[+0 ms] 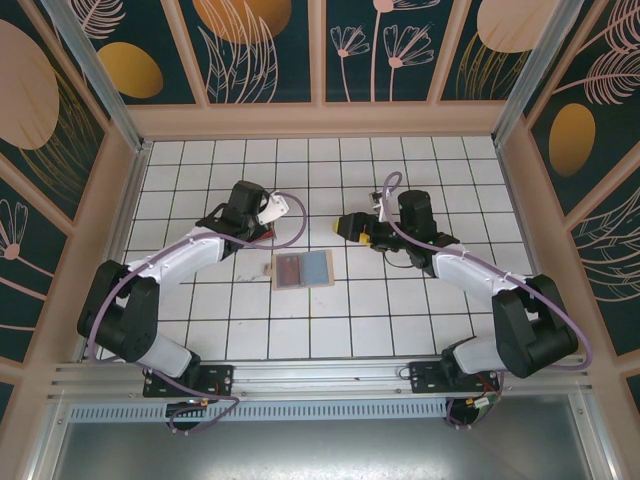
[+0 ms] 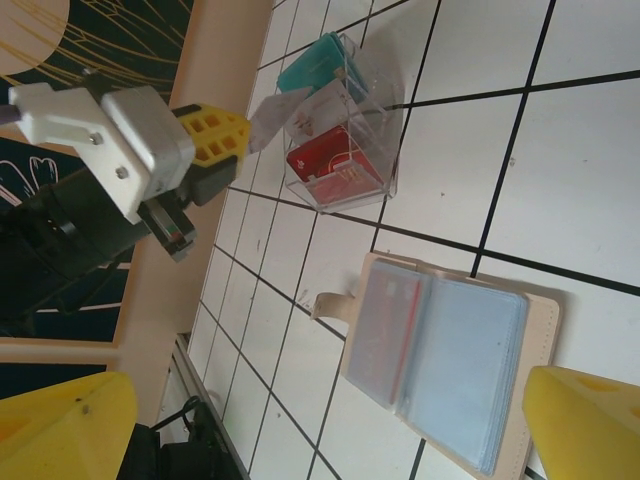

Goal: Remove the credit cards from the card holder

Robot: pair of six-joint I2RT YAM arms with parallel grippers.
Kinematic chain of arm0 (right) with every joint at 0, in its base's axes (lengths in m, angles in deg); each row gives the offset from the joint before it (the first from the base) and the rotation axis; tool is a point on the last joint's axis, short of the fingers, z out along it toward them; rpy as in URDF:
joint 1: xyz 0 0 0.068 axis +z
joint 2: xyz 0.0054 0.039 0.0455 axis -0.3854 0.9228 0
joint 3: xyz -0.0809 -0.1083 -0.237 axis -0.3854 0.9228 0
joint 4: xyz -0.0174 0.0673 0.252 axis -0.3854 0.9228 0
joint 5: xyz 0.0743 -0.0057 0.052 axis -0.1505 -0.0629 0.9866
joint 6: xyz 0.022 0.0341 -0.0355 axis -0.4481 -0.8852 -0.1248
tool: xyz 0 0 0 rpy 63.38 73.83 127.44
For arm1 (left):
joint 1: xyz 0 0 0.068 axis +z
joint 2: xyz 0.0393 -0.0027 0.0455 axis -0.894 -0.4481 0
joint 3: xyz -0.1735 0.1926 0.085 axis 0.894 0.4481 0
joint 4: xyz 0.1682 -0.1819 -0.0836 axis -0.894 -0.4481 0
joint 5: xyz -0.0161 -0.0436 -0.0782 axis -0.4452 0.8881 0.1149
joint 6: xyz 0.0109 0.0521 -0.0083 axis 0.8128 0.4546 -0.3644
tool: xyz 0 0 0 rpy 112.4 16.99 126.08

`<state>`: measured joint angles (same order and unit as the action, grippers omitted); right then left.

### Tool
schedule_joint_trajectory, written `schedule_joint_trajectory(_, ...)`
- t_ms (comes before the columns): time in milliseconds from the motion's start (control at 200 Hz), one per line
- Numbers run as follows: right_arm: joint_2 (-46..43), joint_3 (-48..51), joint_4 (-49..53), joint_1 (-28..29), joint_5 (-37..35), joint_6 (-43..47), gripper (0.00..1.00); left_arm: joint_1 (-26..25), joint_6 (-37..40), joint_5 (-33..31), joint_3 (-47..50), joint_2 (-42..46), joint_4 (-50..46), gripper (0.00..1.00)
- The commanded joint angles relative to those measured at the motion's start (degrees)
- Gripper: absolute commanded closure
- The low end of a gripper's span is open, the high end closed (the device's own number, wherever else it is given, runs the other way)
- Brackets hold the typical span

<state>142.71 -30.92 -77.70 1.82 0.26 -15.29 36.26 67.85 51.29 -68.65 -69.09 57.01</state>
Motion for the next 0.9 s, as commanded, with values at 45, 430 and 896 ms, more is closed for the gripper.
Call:
schedule_joint_trajectory(45,-0.4,0.6,-1.2,-0.7,1.1,0.9,0.01,0.0,1.7,1.4,1.0,-1.5,2.1,1.00)
schedule_joint_trajectory(430,0.0,1.0,-1.5,-1.5,1.7,0.9,0.01,1.2,8.5,3.7,5.5,0.0,7.2,1.00)
schedule_joint_trajectory(896,-0.5,1.5,-2.1,-1.5,1.7,-0.1,0.01,1.4,9.5,3.4,6.0,-0.7,10.7,1.00)
